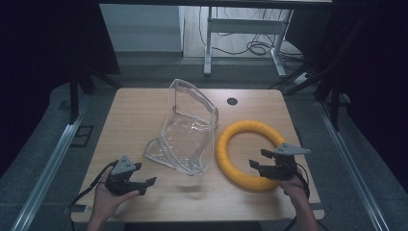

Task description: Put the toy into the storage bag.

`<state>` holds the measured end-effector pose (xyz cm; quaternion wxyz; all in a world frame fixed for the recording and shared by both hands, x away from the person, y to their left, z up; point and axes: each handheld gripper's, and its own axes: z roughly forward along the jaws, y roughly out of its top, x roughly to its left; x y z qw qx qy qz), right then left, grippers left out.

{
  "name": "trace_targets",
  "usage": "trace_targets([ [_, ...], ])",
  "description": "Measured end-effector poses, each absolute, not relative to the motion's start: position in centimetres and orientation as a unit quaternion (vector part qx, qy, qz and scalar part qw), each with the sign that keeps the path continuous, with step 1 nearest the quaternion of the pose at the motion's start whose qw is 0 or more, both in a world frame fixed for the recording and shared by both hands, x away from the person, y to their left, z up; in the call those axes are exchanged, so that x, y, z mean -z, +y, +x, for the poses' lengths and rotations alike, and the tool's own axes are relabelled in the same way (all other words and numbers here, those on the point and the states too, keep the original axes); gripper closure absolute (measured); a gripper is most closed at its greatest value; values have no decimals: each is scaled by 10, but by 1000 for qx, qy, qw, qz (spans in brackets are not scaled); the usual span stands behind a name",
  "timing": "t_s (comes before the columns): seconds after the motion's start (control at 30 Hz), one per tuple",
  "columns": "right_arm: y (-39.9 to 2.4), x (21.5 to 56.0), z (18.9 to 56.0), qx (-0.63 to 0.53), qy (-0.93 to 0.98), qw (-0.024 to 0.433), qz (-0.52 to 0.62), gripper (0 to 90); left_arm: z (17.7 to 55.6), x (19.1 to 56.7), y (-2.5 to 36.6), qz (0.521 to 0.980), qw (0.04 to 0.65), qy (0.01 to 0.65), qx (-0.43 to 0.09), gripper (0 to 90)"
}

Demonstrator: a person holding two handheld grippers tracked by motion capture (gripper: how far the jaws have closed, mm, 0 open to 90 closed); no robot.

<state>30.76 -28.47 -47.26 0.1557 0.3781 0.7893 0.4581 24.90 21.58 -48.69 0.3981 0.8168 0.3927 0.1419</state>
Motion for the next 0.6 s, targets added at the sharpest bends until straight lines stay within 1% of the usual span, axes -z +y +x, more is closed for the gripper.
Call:
trace_targets([
  [0.17, -286, 465, 310, -443, 803, 142, 373, 316, 248, 487, 216, 818, 397, 393, -142, 214],
  [0.37, -290, 448, 312, -423, 819, 143, 361, 315, 249, 487, 216, 818, 395, 393, -142, 213],
  [0.5, -289, 441, 314, -407, 833, 136, 350, 314, 249, 486, 215, 819, 395, 392, -142, 213],
  [0.6, -283, 437, 317, -378, 859, 116, 325, 308, 249, 487, 214, 821, 392, 391, -140, 213],
])
